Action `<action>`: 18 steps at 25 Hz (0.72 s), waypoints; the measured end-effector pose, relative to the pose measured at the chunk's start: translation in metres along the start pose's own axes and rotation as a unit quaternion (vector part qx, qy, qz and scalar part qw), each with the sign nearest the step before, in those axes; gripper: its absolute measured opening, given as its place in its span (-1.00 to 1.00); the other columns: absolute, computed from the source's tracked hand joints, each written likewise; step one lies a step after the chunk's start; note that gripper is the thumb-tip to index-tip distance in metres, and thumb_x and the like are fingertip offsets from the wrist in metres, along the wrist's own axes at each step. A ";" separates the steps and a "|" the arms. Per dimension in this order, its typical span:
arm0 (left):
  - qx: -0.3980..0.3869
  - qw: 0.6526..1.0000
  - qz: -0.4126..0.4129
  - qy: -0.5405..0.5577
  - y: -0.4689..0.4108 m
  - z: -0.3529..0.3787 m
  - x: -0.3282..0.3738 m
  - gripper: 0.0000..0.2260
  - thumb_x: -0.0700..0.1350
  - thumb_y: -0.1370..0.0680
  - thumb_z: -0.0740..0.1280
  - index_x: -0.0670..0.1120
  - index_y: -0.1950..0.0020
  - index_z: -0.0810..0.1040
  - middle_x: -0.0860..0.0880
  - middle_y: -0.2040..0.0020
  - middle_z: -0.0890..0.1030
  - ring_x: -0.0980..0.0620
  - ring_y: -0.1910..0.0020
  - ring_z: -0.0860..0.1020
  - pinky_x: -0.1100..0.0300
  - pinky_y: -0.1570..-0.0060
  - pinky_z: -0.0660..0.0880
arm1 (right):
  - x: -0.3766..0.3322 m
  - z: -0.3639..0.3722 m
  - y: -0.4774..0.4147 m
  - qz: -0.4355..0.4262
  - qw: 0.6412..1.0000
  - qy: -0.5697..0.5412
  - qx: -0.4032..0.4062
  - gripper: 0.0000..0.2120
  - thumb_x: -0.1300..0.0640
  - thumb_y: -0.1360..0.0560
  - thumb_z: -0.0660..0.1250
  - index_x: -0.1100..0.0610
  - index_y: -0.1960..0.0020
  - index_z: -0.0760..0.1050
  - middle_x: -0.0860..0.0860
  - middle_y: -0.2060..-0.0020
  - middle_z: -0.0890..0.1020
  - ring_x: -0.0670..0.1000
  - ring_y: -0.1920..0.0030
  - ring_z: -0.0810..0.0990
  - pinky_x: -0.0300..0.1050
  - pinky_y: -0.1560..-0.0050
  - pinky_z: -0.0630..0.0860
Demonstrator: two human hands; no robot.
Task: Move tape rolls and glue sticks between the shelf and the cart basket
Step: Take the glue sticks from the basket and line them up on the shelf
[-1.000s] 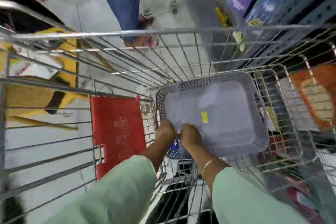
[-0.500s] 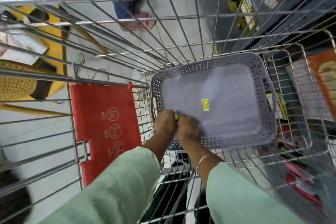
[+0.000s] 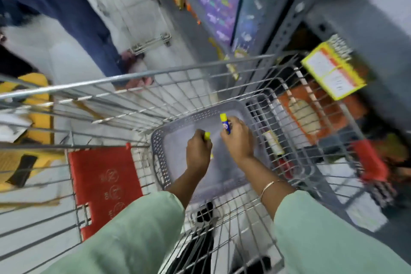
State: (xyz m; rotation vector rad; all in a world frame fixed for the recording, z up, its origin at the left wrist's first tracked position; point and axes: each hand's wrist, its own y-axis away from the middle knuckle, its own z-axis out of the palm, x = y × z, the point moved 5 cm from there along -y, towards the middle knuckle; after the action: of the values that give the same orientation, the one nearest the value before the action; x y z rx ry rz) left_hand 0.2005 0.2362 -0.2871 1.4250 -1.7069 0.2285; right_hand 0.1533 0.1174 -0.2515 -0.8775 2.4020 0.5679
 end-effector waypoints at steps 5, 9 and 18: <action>0.024 0.965 0.178 0.189 0.051 0.016 0.188 -0.96 -0.20 -0.55 0.26 -0.10 0.08 0.50 -0.06 0.26 0.58 -0.05 0.27 0.53 0.09 0.24 0.43 | 0.007 -0.212 0.023 -0.027 0.956 -0.104 0.272 -0.83 0.24 -0.39 0.35 0.19 0.02 0.54 0.18 0.17 0.65 0.21 0.11 0.58 0.05 0.15 0.52; -0.034 0.918 0.310 0.243 0.143 0.057 0.315 -0.93 -0.28 -0.52 0.27 -0.12 0.08 0.49 -0.10 0.25 0.55 -0.04 0.27 0.50 0.11 0.24 0.38 | 0.060 -0.364 0.094 -0.012 0.896 -0.140 0.420 -0.81 0.28 -0.40 0.34 0.18 0.00 0.54 0.19 0.17 0.65 0.23 0.12 0.59 0.09 0.10 0.54; -0.226 0.820 0.503 0.155 0.411 0.225 0.453 -0.90 -0.38 -0.44 0.26 -0.20 0.16 0.49 -0.20 0.36 0.54 -0.06 0.34 0.46 0.05 0.31 0.41 | 0.265 -0.576 0.335 0.162 0.780 -0.021 0.604 -0.85 0.18 -0.44 0.30 0.22 0.04 0.52 0.26 0.18 0.64 0.27 0.12 0.59 -0.02 0.27 0.40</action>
State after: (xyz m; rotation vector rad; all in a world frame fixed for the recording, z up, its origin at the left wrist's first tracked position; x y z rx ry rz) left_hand -0.2487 -0.0910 0.0524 0.0272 -1.9038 0.5432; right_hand -0.4341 -0.0802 0.1085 0.1302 2.2072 -0.8244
